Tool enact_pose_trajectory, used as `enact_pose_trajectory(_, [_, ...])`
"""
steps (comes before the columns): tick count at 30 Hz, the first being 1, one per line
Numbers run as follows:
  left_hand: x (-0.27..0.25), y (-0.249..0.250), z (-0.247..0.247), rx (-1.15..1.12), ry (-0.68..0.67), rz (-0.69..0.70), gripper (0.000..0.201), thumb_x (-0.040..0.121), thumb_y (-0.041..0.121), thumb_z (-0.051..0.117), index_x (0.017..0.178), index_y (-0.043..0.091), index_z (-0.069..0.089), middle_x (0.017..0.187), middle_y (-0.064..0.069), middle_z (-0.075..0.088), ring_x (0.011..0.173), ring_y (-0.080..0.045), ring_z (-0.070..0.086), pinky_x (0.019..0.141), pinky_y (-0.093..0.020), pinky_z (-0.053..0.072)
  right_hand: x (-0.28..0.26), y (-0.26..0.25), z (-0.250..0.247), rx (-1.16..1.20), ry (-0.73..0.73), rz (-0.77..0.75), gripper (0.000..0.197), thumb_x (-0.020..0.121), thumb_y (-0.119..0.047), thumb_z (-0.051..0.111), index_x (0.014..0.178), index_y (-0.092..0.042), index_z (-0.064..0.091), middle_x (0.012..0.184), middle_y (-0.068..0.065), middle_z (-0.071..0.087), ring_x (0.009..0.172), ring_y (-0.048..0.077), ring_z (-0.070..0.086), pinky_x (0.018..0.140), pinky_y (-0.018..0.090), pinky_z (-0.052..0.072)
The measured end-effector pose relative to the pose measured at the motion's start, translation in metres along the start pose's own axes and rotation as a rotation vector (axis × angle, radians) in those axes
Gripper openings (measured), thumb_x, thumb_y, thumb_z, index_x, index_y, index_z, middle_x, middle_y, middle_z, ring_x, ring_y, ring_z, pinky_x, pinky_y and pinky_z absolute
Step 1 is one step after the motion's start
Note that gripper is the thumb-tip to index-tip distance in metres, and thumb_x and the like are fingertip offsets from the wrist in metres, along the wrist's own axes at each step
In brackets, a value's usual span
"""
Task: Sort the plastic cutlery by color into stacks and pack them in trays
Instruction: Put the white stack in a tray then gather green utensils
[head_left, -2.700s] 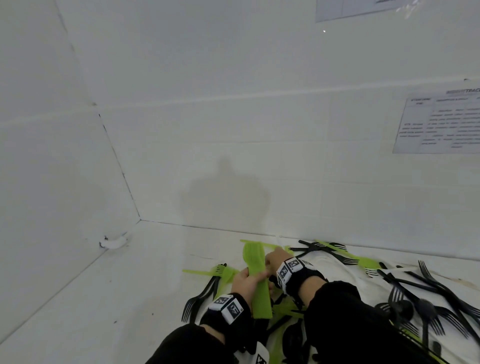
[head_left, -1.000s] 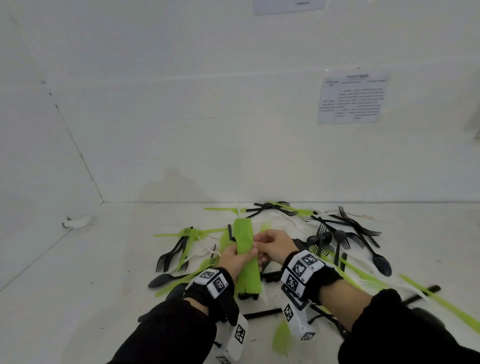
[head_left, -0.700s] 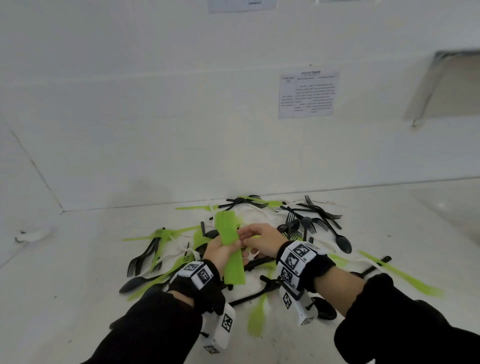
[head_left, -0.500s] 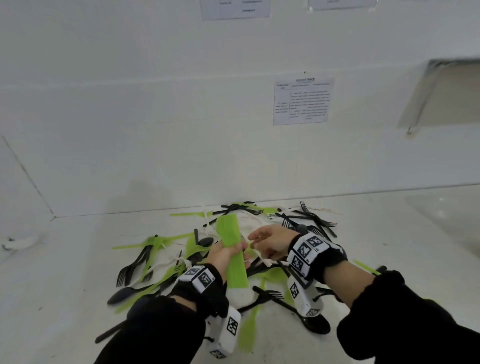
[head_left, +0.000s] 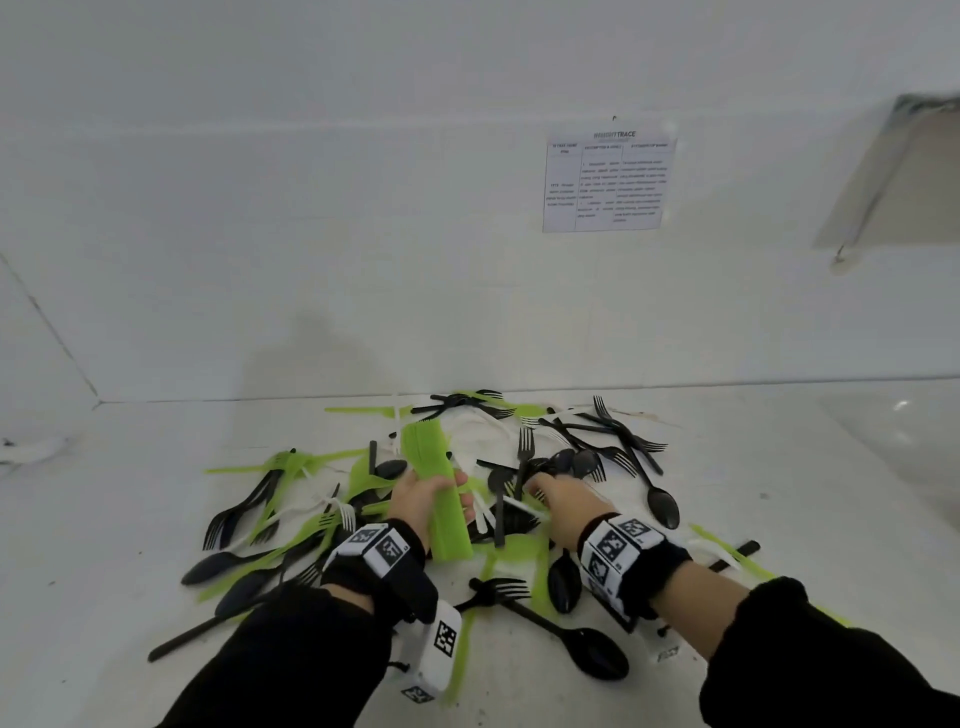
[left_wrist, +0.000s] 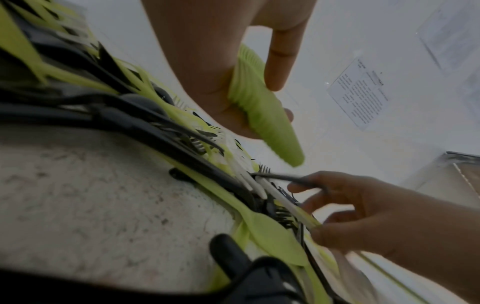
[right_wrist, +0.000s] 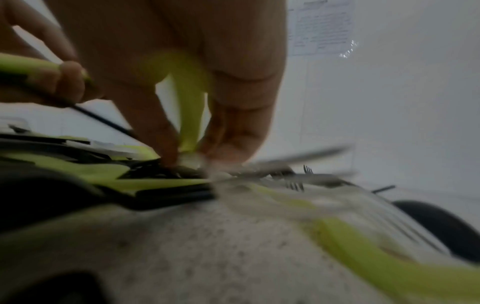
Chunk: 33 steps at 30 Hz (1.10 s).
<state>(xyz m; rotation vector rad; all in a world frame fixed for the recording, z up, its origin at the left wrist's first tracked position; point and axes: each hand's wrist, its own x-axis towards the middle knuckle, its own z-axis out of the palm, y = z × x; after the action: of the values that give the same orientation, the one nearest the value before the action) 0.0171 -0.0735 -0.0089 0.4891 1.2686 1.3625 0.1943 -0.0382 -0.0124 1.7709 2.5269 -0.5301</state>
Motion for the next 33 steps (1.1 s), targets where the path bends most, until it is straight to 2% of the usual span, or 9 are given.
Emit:
enact_pose_trajectory(3, [-0.003,0.001,0.0,-0.011,0.015,0.012,0.011,0.089,-0.009,0.043,0.09,0.0,0.049,0.082,-0.016,0.058,0.045,-0.022,0.056,0.04,-0.027,0.05,-0.002,-0.001,0.003,-0.081,0.202,-0.049,0.032,0.085,-0.017,0.053,0.115,-0.027,0.054,0.125,0.002,0.037,0.119,0.024,0.037,0.1,0.035,0.037])
enact_pose_trajectory(6, [-0.008,0.002,-0.004,0.006,0.031,0.06,0.003,0.089,-0.002,0.054,0.091,-0.003,0.053,0.078,-0.015,0.058,0.042,-0.019,0.057,0.042,-0.027,0.051,-0.003,-0.004,0.01,-0.187,0.051,-0.11,0.032,0.08,-0.041,0.06,0.109,-0.027,0.06,0.124,0.003,0.038,0.121,0.026,0.034,0.102,0.038,0.035])
enact_pose_trajectory(10, [-0.016,0.002,-0.012,0.113,0.037,0.135,0.007,0.087,0.005,0.062,0.086,-0.001,0.058,0.072,-0.011,0.062,0.046,-0.016,0.061,0.047,-0.027,0.054,0.0,-0.006,0.018,-0.202,-0.038,-0.148,0.028,0.084,-0.034,0.061,0.109,-0.022,0.059,0.125,0.007,0.044,0.122,0.028,0.038,0.099,0.037,0.038])
enact_pose_trajectory(14, [-0.017,0.007,-0.026,0.268,0.145,0.169,0.05,0.063,0.027,0.082,0.1,0.0,0.064,0.089,-0.016,0.068,0.074,-0.027,0.066,0.078,-0.042,0.057,0.011,-0.002,0.001,0.321,0.062,-0.168,0.009,0.088,-0.013,0.056,0.095,-0.015,0.061,0.092,0.005,0.062,0.081,0.015,0.062,0.074,0.021,0.045])
enact_pose_trajectory(16, [-0.017,0.007,-0.03,0.324,0.148,0.161,0.078,0.038,0.043,0.084,0.104,0.005,0.065,0.098,-0.016,0.068,0.091,-0.033,0.064,0.089,-0.049,0.052,0.013,-0.004,-0.013,0.678,0.055,-0.195,0.015,0.09,-0.005,0.052,0.084,-0.018,0.057,0.072,0.002,0.053,0.049,0.004,0.056,0.057,0.02,0.046])
enact_pose_trajectory(18, [-0.016,0.008,-0.035,0.312,0.129,0.16,0.075,0.042,0.04,0.085,0.104,0.003,0.066,0.09,-0.013,0.07,0.086,-0.03,0.065,0.085,-0.045,0.054,0.017,-0.011,-0.026,0.803,0.078,-0.239,0.023,0.093,-0.004,0.048,0.081,-0.022,0.056,0.069,0.001,0.048,0.043,0.001,0.053,0.05,0.016,0.047])
enact_pose_trajectory(23, [-0.037,0.015,-0.028,0.313,-0.06,0.095,0.007,0.084,0.007,0.065,0.09,0.002,0.063,0.072,-0.009,0.068,0.057,-0.016,0.066,0.056,-0.027,0.055,0.029,-0.051,-0.042,0.706,0.045,-0.321,0.012,0.093,-0.002,0.046,0.085,-0.007,0.053,0.071,0.003,0.049,0.049,0.007,0.056,0.051,0.019,0.049])
enact_pose_trajectory(29, [-0.043,0.017,-0.036,0.221,-0.21,0.084,0.012,0.092,-0.002,0.048,0.101,-0.002,0.056,0.085,-0.012,0.064,0.056,-0.015,0.067,0.056,-0.028,0.058,0.041,-0.092,-0.032,0.86,0.054,-0.205,0.018,0.094,-0.014,0.049,0.078,-0.022,0.046,0.079,0.006,0.058,0.061,0.019,0.061,0.074,0.039,0.058])
enact_pose_trajectory(33, [-0.049,0.028,-0.048,0.21,-0.226,0.09,0.006,0.09,0.001,0.053,0.091,0.002,0.059,0.066,-0.005,0.069,0.052,-0.014,0.065,0.05,-0.026,0.055,0.035,-0.109,-0.024,0.956,0.157,-0.155,0.017,0.09,-0.011,0.056,0.1,-0.014,0.044,0.078,0.004,0.057,0.055,0.018,0.057,0.069,0.035,0.054])
